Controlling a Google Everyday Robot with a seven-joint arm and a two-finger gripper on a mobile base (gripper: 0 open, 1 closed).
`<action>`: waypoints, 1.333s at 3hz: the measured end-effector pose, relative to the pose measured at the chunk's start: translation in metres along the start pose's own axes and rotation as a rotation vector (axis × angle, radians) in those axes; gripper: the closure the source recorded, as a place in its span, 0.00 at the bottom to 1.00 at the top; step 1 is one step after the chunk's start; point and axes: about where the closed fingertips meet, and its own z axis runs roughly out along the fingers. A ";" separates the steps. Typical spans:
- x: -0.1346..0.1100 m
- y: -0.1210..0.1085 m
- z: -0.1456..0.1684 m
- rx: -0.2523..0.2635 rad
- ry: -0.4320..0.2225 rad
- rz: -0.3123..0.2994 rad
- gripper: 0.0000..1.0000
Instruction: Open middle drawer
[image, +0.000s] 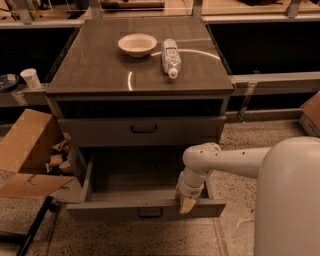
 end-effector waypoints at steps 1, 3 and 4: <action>-0.004 0.005 -0.002 0.014 0.000 0.014 0.69; -0.004 0.005 -0.002 0.014 0.000 0.014 0.23; -0.004 0.008 -0.019 0.042 -0.018 -0.027 0.01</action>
Offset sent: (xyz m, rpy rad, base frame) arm -0.0049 0.0021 0.0033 0.0005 -0.0103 -0.0169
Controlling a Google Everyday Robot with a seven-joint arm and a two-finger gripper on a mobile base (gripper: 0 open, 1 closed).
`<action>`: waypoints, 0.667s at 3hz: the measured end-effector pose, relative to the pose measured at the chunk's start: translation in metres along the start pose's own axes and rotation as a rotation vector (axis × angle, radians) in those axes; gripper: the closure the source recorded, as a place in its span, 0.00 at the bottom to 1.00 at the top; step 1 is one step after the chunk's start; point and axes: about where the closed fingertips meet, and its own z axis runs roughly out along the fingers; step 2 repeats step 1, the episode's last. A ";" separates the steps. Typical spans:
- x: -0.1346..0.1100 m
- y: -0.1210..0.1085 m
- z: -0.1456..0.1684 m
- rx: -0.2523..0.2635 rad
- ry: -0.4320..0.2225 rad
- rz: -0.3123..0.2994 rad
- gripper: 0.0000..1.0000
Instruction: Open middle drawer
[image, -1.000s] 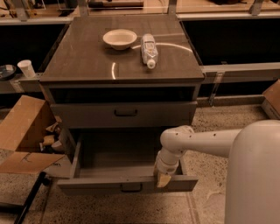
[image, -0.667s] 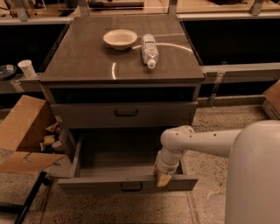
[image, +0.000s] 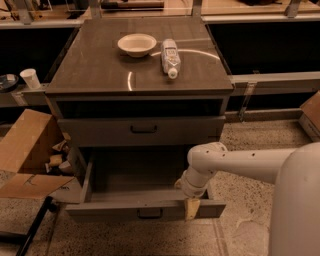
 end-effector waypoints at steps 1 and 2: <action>-0.005 0.012 -0.044 0.075 -0.027 -0.068 0.00; -0.005 0.012 -0.044 0.075 -0.027 -0.068 0.00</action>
Offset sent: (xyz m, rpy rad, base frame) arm 0.0000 0.0000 0.0000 0.0000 0.0000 0.0000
